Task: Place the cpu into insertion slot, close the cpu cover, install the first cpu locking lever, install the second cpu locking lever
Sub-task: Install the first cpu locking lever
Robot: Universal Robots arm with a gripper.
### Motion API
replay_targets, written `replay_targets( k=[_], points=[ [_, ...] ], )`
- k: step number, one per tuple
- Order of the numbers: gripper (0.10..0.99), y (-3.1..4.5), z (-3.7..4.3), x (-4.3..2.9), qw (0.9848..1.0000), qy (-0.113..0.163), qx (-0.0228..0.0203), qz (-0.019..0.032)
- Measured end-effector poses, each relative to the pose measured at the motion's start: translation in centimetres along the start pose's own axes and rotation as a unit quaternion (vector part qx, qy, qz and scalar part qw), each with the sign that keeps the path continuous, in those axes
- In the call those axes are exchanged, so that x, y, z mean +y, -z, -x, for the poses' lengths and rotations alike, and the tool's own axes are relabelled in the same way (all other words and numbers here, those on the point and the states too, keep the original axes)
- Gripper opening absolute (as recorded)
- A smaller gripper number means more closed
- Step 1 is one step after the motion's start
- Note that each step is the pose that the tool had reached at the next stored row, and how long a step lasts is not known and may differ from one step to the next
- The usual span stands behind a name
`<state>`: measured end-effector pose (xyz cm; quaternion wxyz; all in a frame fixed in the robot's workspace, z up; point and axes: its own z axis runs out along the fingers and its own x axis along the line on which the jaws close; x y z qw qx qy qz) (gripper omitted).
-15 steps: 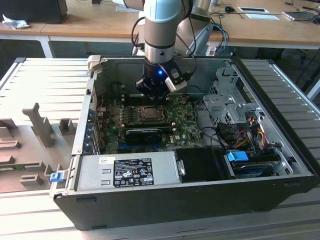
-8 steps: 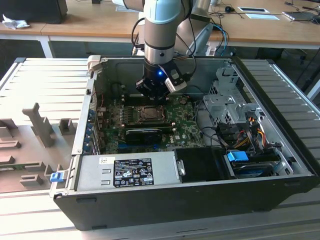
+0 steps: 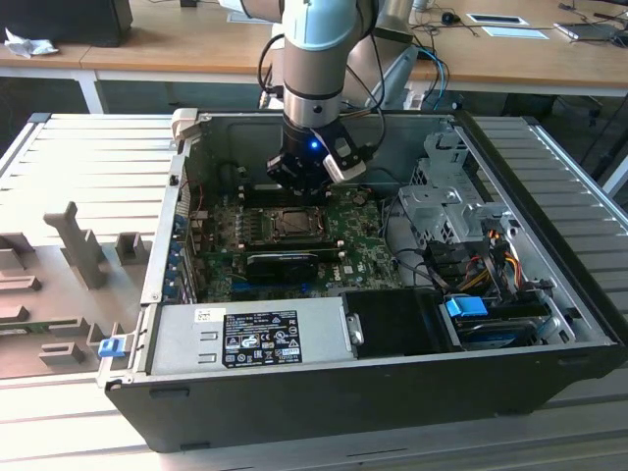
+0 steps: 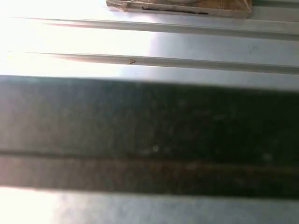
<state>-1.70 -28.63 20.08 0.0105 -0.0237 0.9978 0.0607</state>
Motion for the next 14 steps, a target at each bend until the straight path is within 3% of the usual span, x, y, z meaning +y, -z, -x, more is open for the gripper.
replay_targets(
  k=[5, 14],
  points=[
    [0.106, 1.47, 0.03, 0.16, 1.0, 0.0, 0.0003, -0.0005],
    [0.106, 1.62, 0.0, -0.4, 1.0, 0.0, 0.0003, -0.0005]
  ],
)
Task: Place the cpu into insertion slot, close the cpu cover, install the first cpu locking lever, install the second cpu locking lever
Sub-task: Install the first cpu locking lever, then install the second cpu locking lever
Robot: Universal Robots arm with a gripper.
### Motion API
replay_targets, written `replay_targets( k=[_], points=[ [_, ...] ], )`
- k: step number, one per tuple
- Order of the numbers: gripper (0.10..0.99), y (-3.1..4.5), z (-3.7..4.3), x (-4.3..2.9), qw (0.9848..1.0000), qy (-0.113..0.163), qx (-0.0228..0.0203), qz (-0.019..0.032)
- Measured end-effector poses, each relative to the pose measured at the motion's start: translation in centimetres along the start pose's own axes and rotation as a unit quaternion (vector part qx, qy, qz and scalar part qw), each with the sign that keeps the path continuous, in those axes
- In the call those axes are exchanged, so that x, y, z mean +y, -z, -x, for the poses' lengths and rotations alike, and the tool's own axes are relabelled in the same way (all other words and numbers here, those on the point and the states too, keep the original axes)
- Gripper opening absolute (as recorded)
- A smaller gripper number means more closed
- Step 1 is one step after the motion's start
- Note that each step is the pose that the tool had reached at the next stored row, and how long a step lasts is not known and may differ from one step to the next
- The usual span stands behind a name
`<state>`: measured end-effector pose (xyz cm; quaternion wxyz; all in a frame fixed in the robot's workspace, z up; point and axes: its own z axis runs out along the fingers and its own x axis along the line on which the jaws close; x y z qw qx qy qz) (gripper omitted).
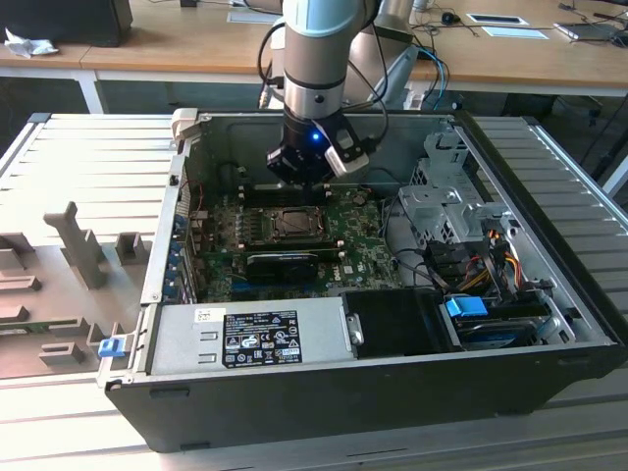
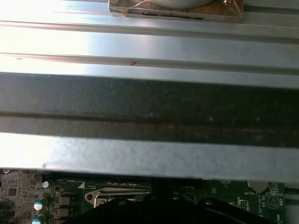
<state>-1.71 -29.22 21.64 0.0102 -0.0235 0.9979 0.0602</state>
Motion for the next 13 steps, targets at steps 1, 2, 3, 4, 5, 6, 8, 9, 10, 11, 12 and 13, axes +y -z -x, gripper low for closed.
replay_targets(
  k=[1, 2, 3, 4, 5, 6, 8, 9, 10, 11, 12, 13],
  points=[
    [0.106, 0.01, 0.0, -0.08, 1.0, 0.0, 0.0, 0.0],
    [0.106, 0.01, -0.01, -0.13, 1.0, 0.0, 0.0, 0.0],
    [0.106, 0.02, -0.01, -0.16, 1.0, 0.0, 0.0, 0.0001],
    [0.106, 0.02, -0.01, -0.19, 1.0, 0.0, 0.0, 0.0001],
    [0.106, 0.03, -0.01, -0.22, 1.0, 0.0, 0.0, 0.0],
    [0.106, 0.03, -0.01, -0.26, 1.0, 0.0, 0.0, 0.0],
    [0.106, 0.04, -0.02, -0.35, 1.0, 0.0, 0.0, 0.0],
    [0.106, 0.06, -0.02, -0.47, 1.0, 0.0, 0.0, 0.0],
    [0.106, 0.07, -0.03, -0.56, 1.0, 0.0, 0.0, -0.0001],
    [0.106, 0.08, -0.03, -0.63, 1.0, 0.0, 0.0, -0.0004],
    [0.106, 0.07, -0.03, -0.68, 1.0, 0.0, 0.0, -0.0007],
    [0.106, 0.07, -0.03, -0.73, 1.0, 0.0, 0.0, -0.0008]
  ],
)
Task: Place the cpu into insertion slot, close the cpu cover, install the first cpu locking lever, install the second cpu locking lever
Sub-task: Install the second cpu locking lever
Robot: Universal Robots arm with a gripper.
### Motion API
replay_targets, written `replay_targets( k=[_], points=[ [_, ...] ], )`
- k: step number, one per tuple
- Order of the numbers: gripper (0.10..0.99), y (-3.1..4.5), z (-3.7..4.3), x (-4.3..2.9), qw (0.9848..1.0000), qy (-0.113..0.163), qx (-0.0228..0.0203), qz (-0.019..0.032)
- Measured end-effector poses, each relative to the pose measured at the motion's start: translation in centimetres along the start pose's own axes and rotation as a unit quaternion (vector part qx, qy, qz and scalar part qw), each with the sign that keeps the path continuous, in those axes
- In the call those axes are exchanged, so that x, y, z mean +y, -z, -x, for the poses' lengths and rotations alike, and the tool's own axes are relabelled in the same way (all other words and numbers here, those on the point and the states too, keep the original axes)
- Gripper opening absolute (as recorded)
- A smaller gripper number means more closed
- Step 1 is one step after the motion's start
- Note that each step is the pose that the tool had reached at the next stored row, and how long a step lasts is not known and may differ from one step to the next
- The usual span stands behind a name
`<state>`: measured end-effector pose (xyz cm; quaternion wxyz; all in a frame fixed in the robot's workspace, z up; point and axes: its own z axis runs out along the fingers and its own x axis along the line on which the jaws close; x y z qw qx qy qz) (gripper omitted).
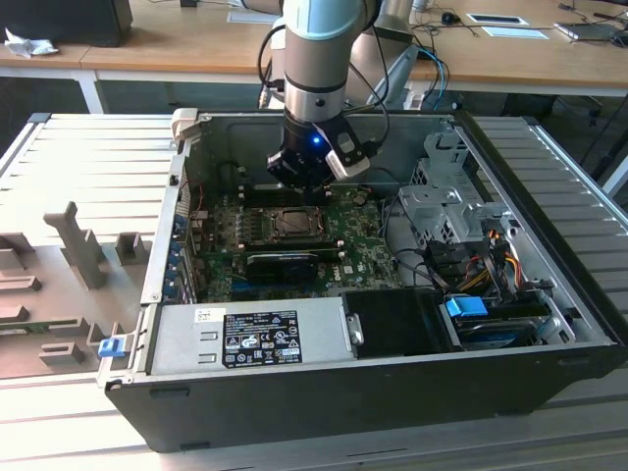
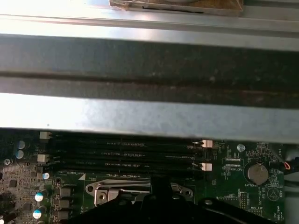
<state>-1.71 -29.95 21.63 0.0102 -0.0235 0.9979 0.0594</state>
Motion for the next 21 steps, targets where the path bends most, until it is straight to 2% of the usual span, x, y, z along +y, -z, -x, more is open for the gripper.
replay_targets(
  k=[4, 11, 15, 19, 21],
  points=[
    [0.106, 0.03, -0.01, -0.24, 1.0, 0.0, 0.0, 0.0],
    [0.106, 0.06, -0.01, -0.26, 1.0, 0.0, 0.0, -0.0001],
    [0.106, 0.46, 0.0, -0.21, 1.0, 0.0, 0.0001, -0.0007],
    [0.106, 1.7, 0.03, -0.06, 1.0, -0.001, 0.0, -0.0011],
    [0.106, 2.88, 0.05, 0.08, 1.0, -0.001, -0.0001, -0.0012]
  ],
)
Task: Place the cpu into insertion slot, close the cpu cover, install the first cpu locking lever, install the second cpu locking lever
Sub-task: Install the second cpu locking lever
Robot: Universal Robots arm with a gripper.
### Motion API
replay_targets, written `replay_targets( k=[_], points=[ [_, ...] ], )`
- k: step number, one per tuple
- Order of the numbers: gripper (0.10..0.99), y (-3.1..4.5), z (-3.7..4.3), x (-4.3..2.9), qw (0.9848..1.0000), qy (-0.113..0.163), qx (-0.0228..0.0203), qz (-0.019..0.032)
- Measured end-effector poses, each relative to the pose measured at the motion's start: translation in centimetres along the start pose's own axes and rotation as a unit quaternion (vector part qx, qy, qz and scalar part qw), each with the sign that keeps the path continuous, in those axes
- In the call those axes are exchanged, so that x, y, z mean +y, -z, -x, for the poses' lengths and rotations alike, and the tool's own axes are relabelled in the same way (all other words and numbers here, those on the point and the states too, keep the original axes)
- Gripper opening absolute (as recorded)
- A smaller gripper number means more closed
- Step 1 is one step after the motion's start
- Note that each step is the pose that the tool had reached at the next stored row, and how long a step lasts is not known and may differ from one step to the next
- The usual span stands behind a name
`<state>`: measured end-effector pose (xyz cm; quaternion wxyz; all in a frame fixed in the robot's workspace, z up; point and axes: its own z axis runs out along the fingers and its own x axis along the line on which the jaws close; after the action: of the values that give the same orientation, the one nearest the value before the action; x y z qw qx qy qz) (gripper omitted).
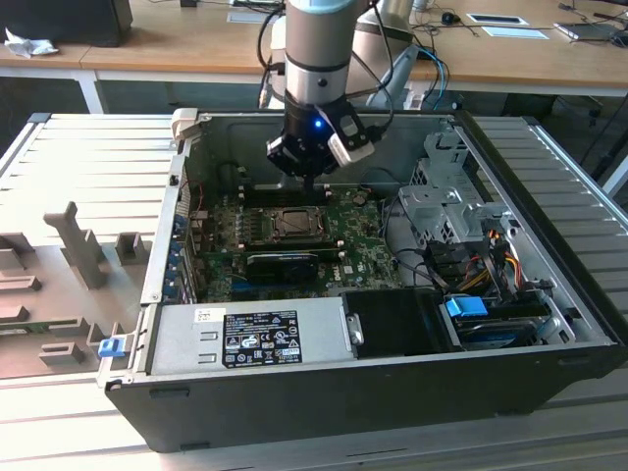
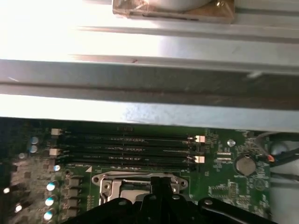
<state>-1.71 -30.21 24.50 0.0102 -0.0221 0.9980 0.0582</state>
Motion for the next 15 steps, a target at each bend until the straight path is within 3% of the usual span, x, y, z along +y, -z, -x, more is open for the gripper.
replay_targets(
  k=[2, 5, 8, 15],
  points=[
    [0.106, 0.1, 0.03, -0.01, 1.0, 0.0, 0.0, -0.0005],
    [0.106, 0.12, 0.02, -0.56, 1.0, 0.0, 0.0, -0.0004],
    [0.106, 0.23, -0.02, -1.51, 1.0, 0.0, 0.0001, -0.0004],
    [0.106, 0.31, -0.05, -2.22, 1.0, 0.0, 0.0001, -0.0004]
  ],
)
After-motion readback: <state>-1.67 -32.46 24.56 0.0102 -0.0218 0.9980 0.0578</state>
